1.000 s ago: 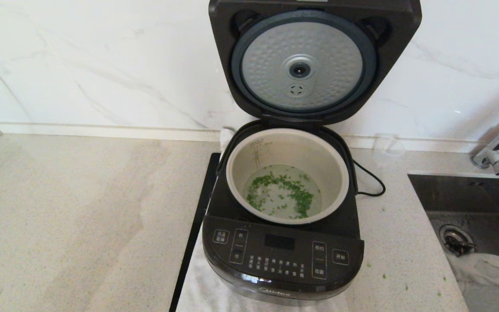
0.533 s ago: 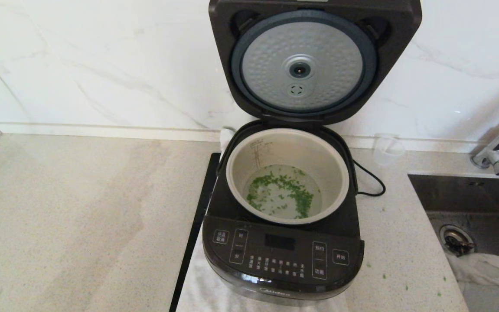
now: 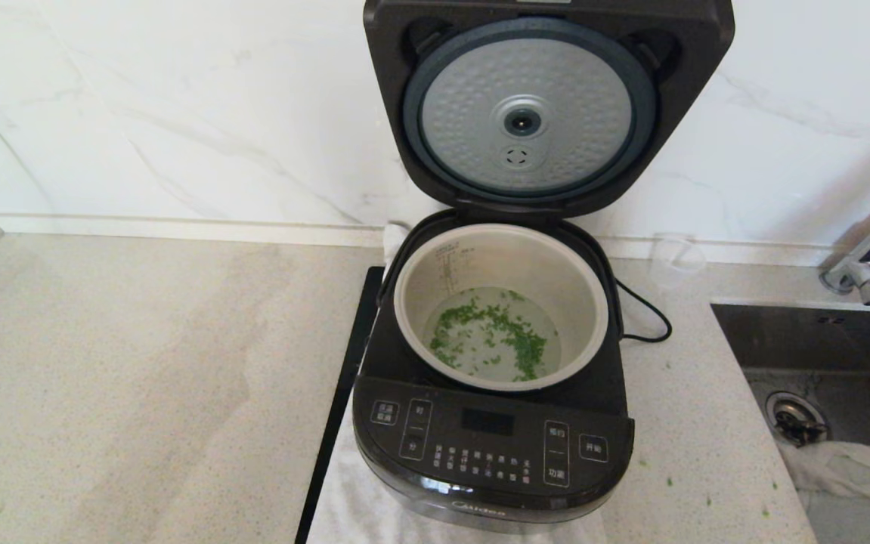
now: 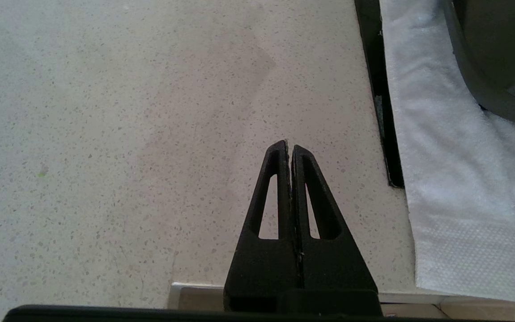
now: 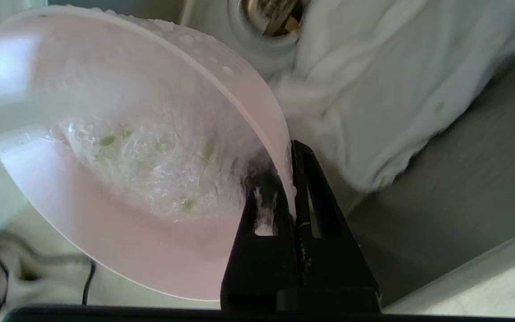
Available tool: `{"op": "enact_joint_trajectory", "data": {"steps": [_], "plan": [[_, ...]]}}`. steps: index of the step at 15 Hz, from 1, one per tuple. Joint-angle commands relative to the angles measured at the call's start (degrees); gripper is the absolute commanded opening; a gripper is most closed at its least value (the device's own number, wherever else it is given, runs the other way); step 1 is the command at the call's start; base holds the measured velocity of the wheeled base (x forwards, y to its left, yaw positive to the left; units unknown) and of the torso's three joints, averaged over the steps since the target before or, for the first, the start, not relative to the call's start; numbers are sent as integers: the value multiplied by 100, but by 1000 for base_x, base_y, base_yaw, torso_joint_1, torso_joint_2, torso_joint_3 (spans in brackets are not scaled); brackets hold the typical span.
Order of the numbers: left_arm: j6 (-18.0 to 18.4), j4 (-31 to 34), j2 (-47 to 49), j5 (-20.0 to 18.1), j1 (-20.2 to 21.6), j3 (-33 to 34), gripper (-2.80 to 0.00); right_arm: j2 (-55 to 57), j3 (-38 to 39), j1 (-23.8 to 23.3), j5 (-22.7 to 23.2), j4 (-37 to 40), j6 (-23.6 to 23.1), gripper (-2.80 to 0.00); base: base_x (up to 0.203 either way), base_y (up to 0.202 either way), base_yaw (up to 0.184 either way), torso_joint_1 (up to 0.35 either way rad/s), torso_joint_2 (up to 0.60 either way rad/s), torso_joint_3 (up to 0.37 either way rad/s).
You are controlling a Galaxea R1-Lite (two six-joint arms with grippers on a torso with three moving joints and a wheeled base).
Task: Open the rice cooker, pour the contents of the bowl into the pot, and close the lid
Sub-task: Fill a bowl with water from the tap, then pour the water from the bowl into the rice cooker
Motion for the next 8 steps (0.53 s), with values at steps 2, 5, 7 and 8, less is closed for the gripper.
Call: {"op": "enact_joint_trajectory", "data": {"steps": [2,5,7,8], "plan": [[2,2,-4,-3,-1,0,-280,-884,651,466,-4,36,-17,-280,0,0,0,0,0,0],[2,2,-4,-3,2,0,-280,-1763,1297,1170,-32,54,-149,-280,0,0,0,0,0,0],[2,2,-4,-3,-1,0,-280,-2384,1655,1858,-182,65,-155,-280,0,0,0,0,0,0],[2,2,-4,-3,-1,0,-280,-2663,1785,2231,-331,69,-141,-280,0,0,0,0,0,0]]}}
